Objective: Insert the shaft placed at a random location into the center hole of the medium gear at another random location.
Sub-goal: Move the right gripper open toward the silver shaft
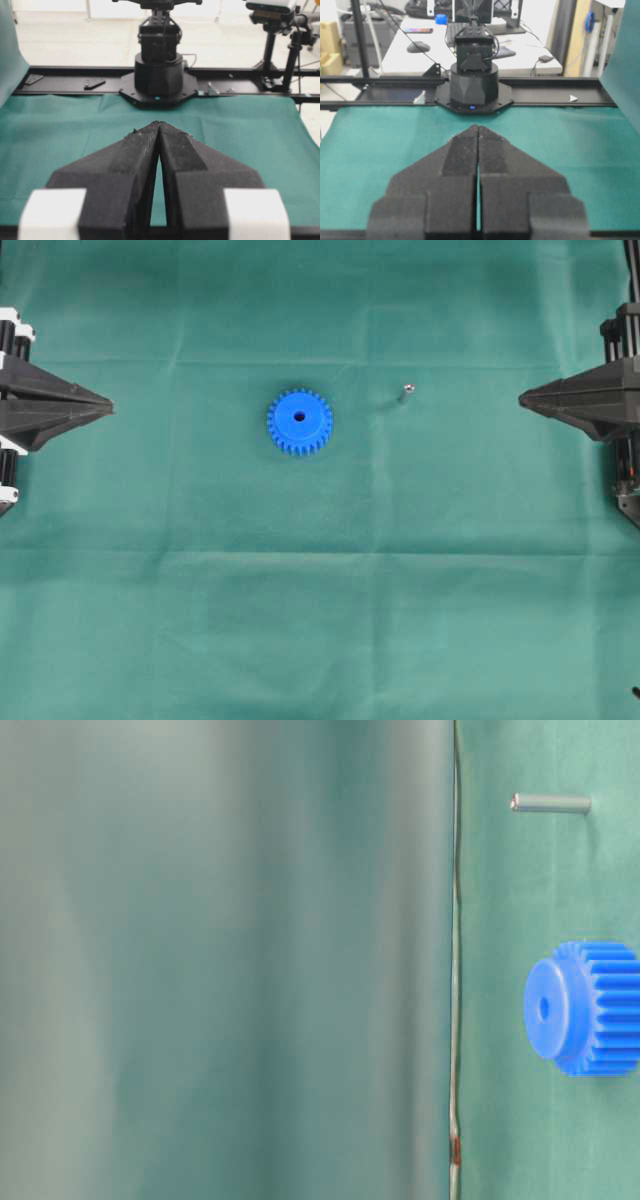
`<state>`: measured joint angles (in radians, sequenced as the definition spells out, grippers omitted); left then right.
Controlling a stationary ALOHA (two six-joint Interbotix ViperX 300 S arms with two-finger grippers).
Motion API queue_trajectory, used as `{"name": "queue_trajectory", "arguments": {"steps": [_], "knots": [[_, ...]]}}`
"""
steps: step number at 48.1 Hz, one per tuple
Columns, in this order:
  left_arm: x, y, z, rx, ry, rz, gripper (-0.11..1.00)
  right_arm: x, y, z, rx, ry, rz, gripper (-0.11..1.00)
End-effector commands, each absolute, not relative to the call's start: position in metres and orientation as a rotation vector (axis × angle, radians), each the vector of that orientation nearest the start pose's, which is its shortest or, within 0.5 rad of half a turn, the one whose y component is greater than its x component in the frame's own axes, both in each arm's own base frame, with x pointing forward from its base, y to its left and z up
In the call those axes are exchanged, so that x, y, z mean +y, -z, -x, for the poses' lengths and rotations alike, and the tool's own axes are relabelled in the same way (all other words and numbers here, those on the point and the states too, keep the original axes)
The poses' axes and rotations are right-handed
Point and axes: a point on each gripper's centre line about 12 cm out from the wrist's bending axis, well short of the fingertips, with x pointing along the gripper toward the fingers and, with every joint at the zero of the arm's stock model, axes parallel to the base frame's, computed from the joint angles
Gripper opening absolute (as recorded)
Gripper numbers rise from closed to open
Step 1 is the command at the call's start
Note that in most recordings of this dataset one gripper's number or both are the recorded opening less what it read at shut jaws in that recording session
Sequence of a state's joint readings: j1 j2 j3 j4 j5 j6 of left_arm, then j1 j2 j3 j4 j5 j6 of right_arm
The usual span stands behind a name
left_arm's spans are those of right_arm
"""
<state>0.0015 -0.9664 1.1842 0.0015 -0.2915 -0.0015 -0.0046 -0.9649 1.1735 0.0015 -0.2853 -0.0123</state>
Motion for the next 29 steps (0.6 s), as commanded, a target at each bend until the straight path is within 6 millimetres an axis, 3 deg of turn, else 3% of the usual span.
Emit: {"name": "queue_trajectory", "arguments": {"steps": [1, 13, 29], "knots": [[-0.002, -0.303, -0.200, -0.100, 0.012, 0.004, 0.00, -0.002, -0.303, -0.200, -0.107, 0.010, 0.007, 0.01], [-0.002, -0.302, -0.200, -0.087, 0.013, 0.007, 0.00, -0.006, -0.307, -0.202, -0.112, 0.032, 0.009, 0.01], [-0.002, -0.299, -0.200, -0.072, 0.013, 0.007, 0.00, -0.019, -0.277, -0.226, 0.009, 0.085, 0.000, 0.05]]}}
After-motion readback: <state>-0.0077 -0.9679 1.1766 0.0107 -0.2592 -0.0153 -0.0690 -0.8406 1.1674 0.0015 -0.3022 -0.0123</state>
